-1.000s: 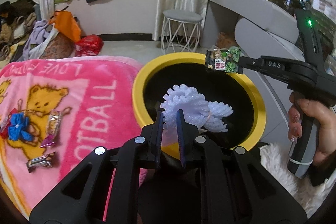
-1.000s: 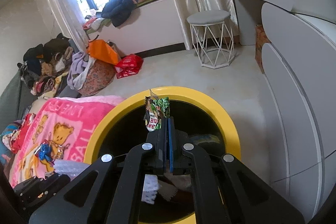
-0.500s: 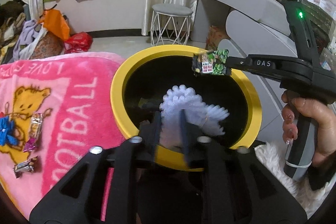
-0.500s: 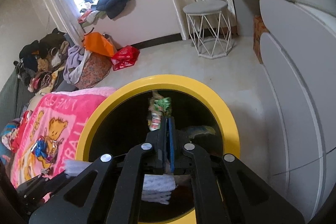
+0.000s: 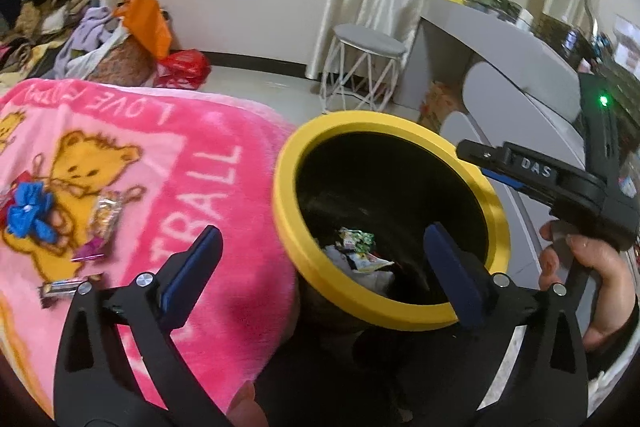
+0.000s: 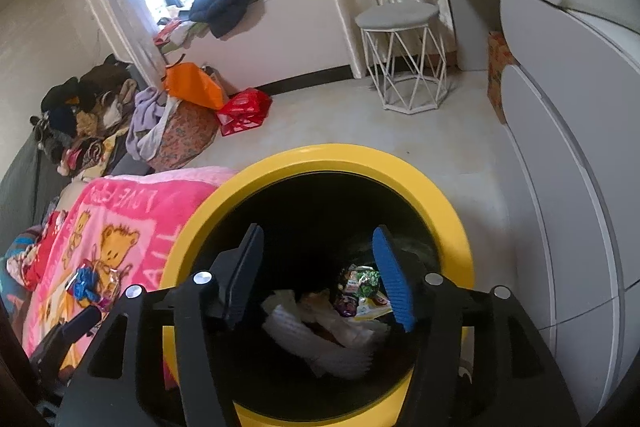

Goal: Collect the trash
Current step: 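Open both tools to drop the white bow and green packet into the bin, then move both open tools back to the items on the blanket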

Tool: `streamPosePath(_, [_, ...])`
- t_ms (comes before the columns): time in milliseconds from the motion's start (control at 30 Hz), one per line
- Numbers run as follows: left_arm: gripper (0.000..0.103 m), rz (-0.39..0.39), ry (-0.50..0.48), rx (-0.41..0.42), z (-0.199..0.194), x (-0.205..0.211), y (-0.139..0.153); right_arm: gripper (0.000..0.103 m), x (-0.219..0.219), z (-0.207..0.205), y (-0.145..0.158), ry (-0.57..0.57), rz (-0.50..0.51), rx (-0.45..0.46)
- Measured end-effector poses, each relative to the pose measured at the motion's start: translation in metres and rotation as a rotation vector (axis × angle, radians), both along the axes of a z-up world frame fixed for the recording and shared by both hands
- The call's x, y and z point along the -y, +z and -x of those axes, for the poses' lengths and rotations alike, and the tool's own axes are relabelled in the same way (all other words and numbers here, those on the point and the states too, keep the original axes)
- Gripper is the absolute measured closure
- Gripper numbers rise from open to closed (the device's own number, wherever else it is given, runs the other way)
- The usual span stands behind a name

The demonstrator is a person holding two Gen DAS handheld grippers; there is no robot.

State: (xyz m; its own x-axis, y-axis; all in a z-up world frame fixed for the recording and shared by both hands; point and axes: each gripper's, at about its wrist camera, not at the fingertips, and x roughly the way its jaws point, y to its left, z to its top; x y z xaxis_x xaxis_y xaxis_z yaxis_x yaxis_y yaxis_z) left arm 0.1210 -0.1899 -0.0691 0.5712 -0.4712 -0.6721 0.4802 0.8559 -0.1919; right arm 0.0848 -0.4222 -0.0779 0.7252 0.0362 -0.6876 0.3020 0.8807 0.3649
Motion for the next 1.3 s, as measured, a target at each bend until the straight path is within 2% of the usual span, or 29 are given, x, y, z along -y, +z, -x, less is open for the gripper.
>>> streamPosePath(333, [0.010,0.019,0.096,0.037,0.001,-0.037,0.017,0.038,-0.031,0.002,0.025,0.086,0.030,0.067])
streamPosePath(667, [0.010,0.024,0.210,0.108,0.002,-0.074,0.036,0.038,-0.070,0.002,0.043,0.189,0.049,0.120])
streamPosePath(1300, [0.010,0.048,0.381,0.107,-0.006,-0.144,0.041,0.037,-0.134,0.002,0.058,0.364,0.077,0.170])
